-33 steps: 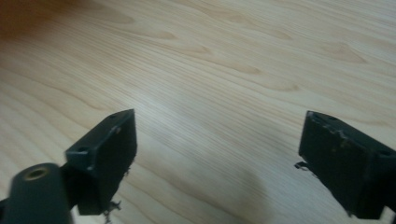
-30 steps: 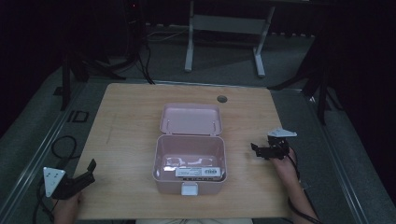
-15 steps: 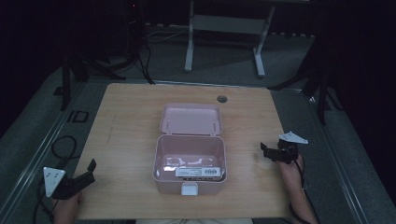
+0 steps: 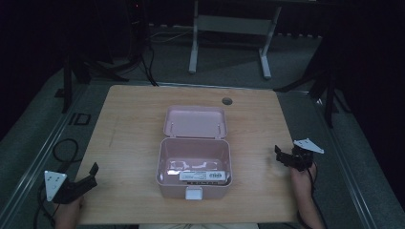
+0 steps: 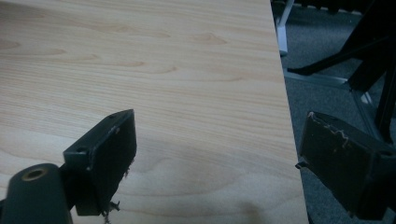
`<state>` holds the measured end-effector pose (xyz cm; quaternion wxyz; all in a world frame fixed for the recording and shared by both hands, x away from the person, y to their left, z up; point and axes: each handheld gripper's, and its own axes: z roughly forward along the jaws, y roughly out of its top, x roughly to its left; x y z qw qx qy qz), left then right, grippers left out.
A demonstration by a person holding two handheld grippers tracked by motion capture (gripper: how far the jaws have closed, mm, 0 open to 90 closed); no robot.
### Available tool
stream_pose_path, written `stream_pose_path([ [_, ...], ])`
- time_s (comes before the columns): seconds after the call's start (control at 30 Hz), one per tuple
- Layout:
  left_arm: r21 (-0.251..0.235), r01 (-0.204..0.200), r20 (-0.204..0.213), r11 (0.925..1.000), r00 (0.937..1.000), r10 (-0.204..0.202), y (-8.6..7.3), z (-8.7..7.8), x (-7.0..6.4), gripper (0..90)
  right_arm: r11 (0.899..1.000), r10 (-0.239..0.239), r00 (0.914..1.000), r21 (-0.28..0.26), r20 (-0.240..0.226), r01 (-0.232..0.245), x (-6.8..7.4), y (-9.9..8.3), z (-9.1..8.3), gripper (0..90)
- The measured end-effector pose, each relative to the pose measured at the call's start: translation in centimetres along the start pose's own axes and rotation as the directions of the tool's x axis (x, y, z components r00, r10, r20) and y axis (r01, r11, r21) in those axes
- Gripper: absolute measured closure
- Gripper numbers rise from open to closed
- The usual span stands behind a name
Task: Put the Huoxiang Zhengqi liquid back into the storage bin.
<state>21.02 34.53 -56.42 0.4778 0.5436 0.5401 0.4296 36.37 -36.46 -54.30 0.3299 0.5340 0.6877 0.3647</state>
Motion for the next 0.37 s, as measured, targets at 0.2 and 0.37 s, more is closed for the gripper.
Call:
stream_pose_path([
  [0.2,-0.001,-0.001,0.001,1.0000,1.0000,0.001,0.00,-0.01,-0.01,2.6,1.000,0.000,1.0000,0.010,0.009,0.000,-0.23,-0.18,0.17,10.8],
  [0.37,-0.001,-0.001,0.002,1.0000,1.0000,0.001,-0.01,-0.02,0.00,2.6,1.000,-0.008,1.0000,0.008,0.005,0.008,-0.24,-0.20,0.20,10.8],
])
